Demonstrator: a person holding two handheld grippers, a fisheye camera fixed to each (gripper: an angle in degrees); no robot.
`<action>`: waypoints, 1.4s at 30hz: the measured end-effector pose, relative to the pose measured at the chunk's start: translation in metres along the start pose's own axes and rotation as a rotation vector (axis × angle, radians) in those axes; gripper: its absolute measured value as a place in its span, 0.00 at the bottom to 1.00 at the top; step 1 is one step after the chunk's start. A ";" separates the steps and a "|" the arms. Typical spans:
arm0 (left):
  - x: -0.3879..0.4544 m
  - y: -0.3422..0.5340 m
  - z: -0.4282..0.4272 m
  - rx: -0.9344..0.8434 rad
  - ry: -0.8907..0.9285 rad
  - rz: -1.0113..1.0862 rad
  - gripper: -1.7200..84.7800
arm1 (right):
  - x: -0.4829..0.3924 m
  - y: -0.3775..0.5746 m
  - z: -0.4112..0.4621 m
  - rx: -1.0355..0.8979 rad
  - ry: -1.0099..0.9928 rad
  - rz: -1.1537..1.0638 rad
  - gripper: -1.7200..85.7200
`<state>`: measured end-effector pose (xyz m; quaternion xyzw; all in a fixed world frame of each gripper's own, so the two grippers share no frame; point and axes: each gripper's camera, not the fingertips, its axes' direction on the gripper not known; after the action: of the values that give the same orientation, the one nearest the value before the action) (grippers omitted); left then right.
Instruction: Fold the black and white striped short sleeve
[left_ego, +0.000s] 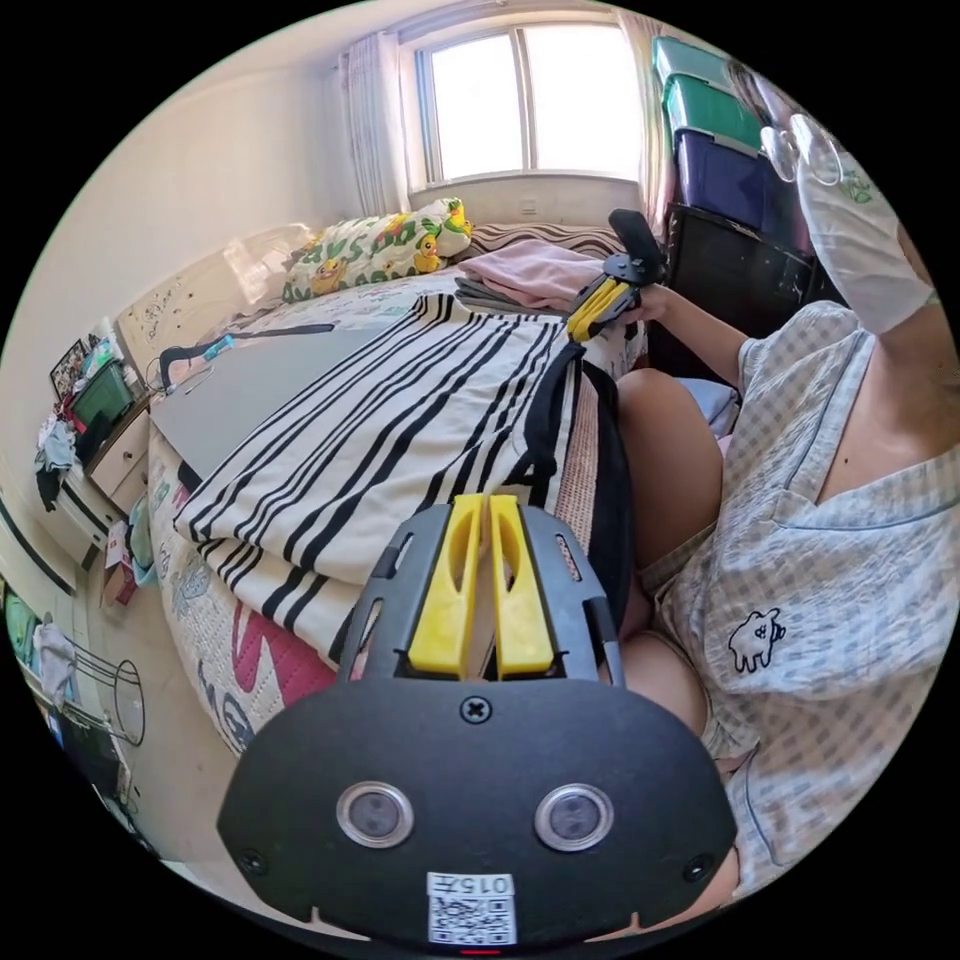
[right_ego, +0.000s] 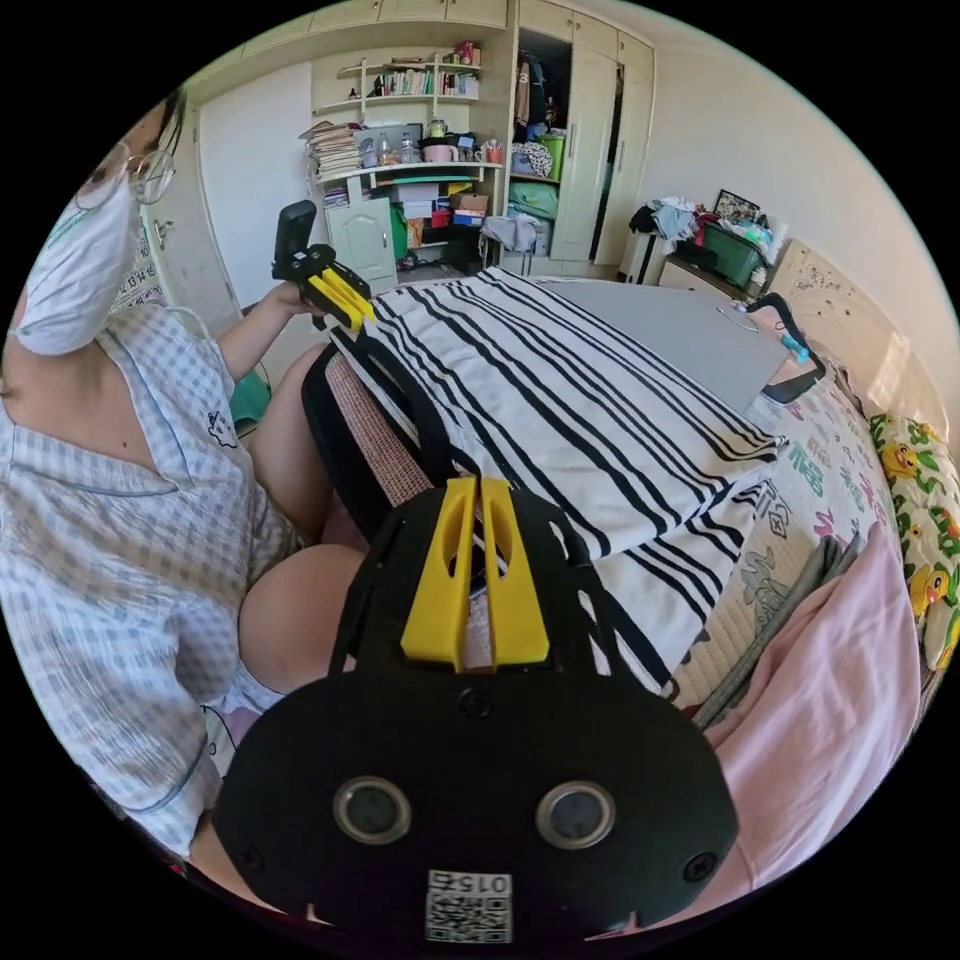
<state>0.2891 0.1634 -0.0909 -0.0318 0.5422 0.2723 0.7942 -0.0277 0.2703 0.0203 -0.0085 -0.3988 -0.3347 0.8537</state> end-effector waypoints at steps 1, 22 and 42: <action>-0.005 -0.003 -0.009 0.020 -0.014 -0.007 0.03 | 0.007 -0.014 -0.011 0.027 0.047 0.018 0.01; -0.166 0.038 -0.025 0.146 -0.246 -0.446 0.11 | 0.224 -0.182 -0.082 0.136 0.254 0.442 0.12; -0.037 0.271 -0.002 0.127 0.185 -0.676 0.12 | 0.141 -0.040 -0.150 0.050 0.074 0.698 0.03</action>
<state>0.1506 0.3782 0.0071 -0.1846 0.5866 -0.0439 0.7874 0.1152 0.1179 0.0045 -0.1112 -0.3486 -0.0130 0.9306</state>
